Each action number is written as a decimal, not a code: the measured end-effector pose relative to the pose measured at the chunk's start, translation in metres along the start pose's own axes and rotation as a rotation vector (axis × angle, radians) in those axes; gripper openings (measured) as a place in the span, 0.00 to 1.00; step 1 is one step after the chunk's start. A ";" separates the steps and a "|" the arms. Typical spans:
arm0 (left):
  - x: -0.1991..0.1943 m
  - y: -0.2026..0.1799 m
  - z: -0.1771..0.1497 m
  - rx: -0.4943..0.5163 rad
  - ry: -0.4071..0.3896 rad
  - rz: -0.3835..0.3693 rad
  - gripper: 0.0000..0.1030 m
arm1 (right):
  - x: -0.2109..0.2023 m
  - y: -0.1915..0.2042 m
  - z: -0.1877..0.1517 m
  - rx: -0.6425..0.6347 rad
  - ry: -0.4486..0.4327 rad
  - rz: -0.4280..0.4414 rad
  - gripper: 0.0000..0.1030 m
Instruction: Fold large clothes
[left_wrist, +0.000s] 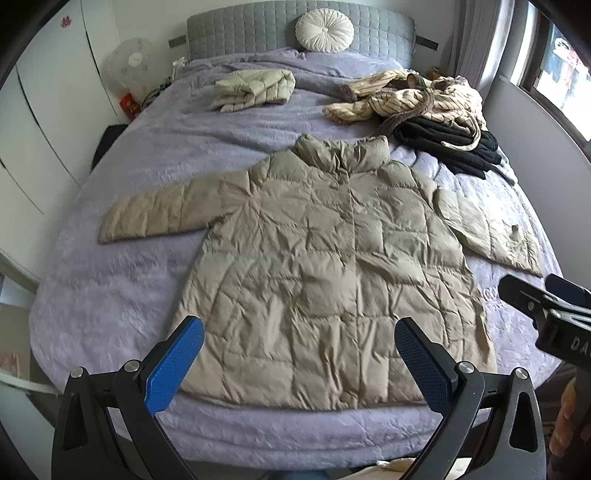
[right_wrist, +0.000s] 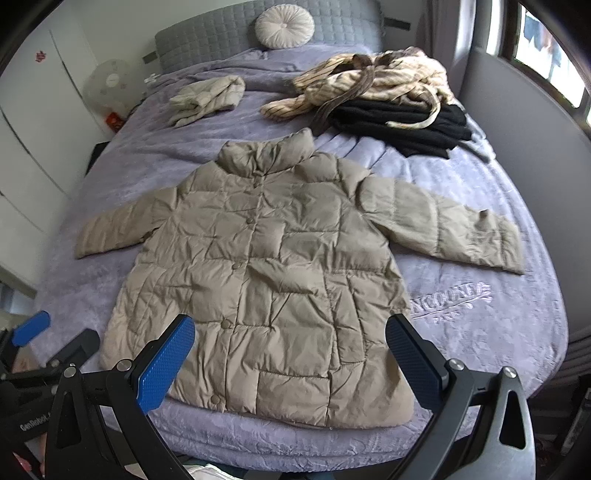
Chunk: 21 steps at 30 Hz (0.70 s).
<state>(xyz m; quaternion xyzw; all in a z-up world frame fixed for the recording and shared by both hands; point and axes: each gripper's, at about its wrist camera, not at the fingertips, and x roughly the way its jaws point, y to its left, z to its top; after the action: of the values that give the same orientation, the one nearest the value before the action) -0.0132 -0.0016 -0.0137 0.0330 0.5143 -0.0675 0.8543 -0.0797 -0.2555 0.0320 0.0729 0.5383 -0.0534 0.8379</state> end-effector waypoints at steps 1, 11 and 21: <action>0.001 -0.002 -0.003 -0.008 0.011 0.001 1.00 | 0.004 -0.001 -0.002 -0.008 0.012 0.030 1.00; 0.028 0.060 -0.011 -0.192 0.086 0.012 1.00 | 0.054 0.020 -0.001 -0.074 0.205 0.103 1.00; 0.121 0.219 0.046 -0.369 0.068 -0.064 1.00 | 0.117 0.100 0.038 -0.017 0.236 0.086 1.00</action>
<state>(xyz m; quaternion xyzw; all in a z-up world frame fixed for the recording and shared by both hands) 0.1161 0.1997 -0.1019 -0.1383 0.5473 0.0021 0.8254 0.0195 -0.1657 -0.0526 0.0947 0.6301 -0.0038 0.7707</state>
